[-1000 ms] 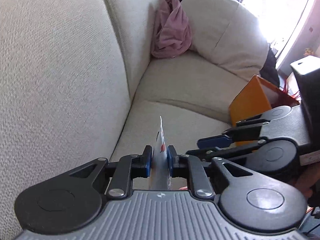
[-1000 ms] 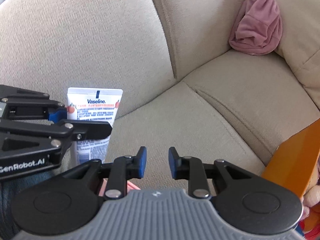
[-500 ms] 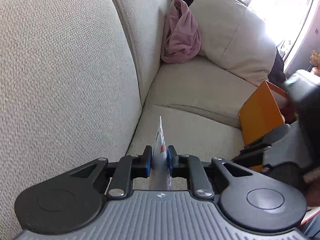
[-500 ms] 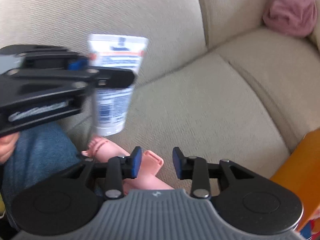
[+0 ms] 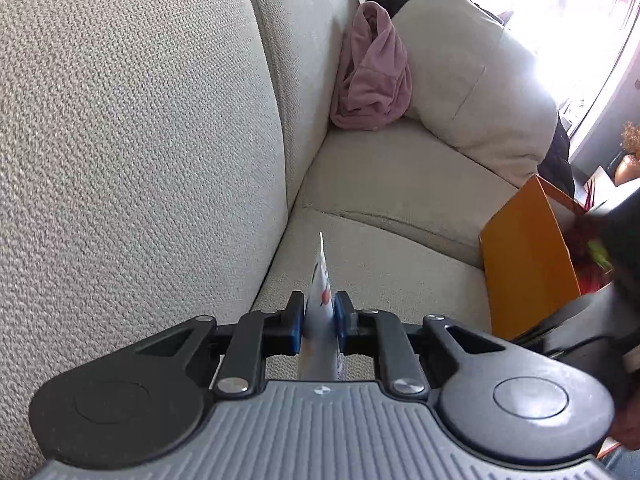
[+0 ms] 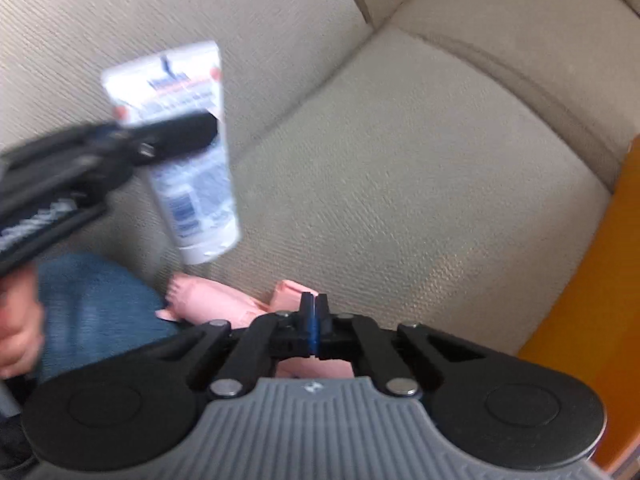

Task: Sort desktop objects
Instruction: 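Grasp the pink plastic holder with the right tool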

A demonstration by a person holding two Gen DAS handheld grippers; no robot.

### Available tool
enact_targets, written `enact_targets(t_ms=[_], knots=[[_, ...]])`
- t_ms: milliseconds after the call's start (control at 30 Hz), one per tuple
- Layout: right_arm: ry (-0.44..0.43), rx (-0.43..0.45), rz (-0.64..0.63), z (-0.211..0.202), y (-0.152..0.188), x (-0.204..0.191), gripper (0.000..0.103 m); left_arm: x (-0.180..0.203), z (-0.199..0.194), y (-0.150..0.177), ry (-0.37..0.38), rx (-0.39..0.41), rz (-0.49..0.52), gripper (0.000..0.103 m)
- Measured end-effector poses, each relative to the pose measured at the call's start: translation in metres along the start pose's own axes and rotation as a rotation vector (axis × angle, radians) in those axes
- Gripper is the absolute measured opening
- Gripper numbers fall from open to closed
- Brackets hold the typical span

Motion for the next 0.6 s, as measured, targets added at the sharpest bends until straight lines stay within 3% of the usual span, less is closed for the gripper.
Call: enact_targets(t_ms=[100,167,267,300,367,467,600], knots=[[0.008,0.014,-0.058,-0.013,-0.006,-0.007,0.000,0.008,0.007,-0.007,-0.001,-0.001,0.004,0.018],[0.002,-0.037,-0.045,-0.005,-0.017,-0.005,0.000,0.003,-0.003,0.004,-0.003,0.008,0.002,0.018],[-0.004,-0.079,0.110,0.008,-0.012,0.008,0.025,0.001,-0.008,0.010,0.010,0.008,0.001,0.018],[-0.022,-0.079,0.171,0.014,-0.011,0.013,0.041,0.001,-0.006,0.011,0.006,0.002,-0.002,0.018],[-0.055,-0.106,0.237,0.025,-0.008,0.019,0.042,0.002,-0.004,0.011,-0.005,0.000,-0.001,0.018],[-0.034,-0.127,0.278,0.040,-0.006,0.020,0.041,0.002,-0.007,0.012,-0.006,0.012,-0.002,0.018],[0.075,-0.105,0.153,0.045,-0.003,0.001,0.031,-0.003,-0.010,0.019,-0.012,0.005,-0.012,0.018]])
Point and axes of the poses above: each gripper's, at about its wrist camera, not at the fingertips, and z roughly the way its jaws point, x to its right, y to its underside, the point moved 5 cm from there along z, roughly the way its jaws point, and after that the axes turned 8 degrees about -y, right-handed, at the moved point
